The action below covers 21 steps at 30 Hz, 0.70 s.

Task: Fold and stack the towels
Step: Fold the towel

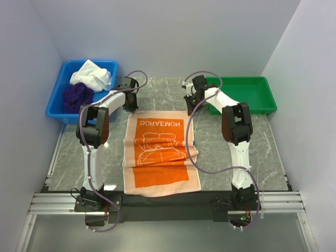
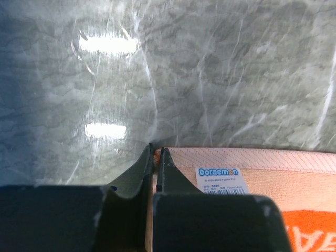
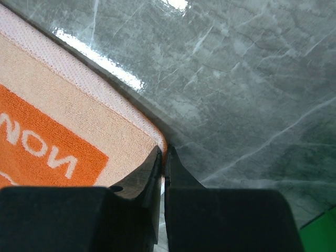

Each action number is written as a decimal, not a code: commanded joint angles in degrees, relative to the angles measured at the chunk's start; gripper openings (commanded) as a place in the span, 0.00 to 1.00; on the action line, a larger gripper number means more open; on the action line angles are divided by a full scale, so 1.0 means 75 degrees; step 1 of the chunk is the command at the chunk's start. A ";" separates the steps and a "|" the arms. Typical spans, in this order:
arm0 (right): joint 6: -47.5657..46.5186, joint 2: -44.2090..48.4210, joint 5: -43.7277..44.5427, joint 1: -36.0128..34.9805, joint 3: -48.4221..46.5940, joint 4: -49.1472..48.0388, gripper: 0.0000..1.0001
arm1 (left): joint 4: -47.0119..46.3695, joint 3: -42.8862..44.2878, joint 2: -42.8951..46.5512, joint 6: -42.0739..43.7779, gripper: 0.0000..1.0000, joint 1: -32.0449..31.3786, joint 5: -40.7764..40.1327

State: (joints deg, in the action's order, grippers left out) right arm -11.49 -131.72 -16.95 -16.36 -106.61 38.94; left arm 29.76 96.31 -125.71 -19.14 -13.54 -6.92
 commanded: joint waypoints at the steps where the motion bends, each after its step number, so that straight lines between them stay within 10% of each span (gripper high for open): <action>1: 0.0078 0.0628 0.0606 0.0072 -0.0305 -0.0163 0.00 | 0.0884 0.0281 0.0131 0.0196 0.01 0.0106 -0.0413; 21: -0.0531 0.1240 0.3490 0.0166 -0.2050 -0.2894 0.00 | -0.1037 0.3142 0.0671 0.0219 0.01 0.0563 -0.0355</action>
State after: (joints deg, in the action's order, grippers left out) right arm -12.29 -123.70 0.36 -16.47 -119.00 24.67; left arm 26.65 117.67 -124.01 -18.76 -11.88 -7.03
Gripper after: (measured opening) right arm 0.046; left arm 0.033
